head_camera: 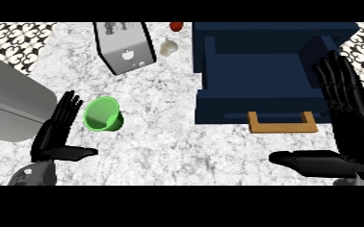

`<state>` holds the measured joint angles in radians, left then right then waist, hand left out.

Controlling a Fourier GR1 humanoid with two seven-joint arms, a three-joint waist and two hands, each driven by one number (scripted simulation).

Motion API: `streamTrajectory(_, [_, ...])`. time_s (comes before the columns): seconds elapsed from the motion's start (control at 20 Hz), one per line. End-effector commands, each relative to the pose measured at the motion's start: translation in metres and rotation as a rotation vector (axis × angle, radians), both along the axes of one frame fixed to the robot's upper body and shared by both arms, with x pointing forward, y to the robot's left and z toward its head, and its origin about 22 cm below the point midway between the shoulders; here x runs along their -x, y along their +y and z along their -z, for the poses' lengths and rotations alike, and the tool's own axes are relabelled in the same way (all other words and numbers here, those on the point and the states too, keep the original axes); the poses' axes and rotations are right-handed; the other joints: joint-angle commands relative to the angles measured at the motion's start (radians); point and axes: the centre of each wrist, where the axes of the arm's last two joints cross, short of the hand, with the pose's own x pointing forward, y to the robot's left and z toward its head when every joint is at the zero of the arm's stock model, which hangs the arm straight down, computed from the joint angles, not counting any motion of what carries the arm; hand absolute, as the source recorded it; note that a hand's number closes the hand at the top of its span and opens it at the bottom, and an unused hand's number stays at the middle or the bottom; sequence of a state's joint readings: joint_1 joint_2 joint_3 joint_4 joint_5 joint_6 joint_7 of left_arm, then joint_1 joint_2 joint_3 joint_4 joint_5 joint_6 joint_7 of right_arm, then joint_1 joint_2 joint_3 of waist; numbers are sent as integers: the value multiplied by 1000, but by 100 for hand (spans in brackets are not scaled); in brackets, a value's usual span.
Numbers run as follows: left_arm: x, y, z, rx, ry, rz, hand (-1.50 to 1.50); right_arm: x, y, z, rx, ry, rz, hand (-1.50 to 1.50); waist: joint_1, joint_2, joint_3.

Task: Pick up the cup, place it into the drawer and close the drawer

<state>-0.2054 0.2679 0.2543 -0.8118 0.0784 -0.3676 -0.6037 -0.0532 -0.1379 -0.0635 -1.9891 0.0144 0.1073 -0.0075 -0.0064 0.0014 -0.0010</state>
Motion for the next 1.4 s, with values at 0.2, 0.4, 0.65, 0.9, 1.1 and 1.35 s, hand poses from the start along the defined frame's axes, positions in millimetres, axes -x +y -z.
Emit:
streamTrajectory(0.2, [8,22,32,30,-13,-16,-150,5,15,15,10,14,-17,-150,-8,4,-1])
streamTrajectory(0.4, [-1,5,41,32,-29,-37,-150,-16,2,1,-6,0,-37,-150,-16,9,-3])
streamTrajectory(0.65, [6,26,36,41,-58,-38,-150,-7,-1,-1,1,-1,-41,-150,-17,9,-3])
streamTrajectory(0.9, [-2,-1,44,6,-43,-21,-150,0,-2,4,-1,2,-37,-150,-29,12,-4])
streamTrajectory(1.1, [1,-15,52,41,-66,3,-150,-13,1,-4,10,4,-48,-150,-20,12,-4])
streamTrajectory(1.35, [-11,-27,49,57,-74,11,-150,-7,-6,-8,5,-12,-36,-150,-20,8,-3])
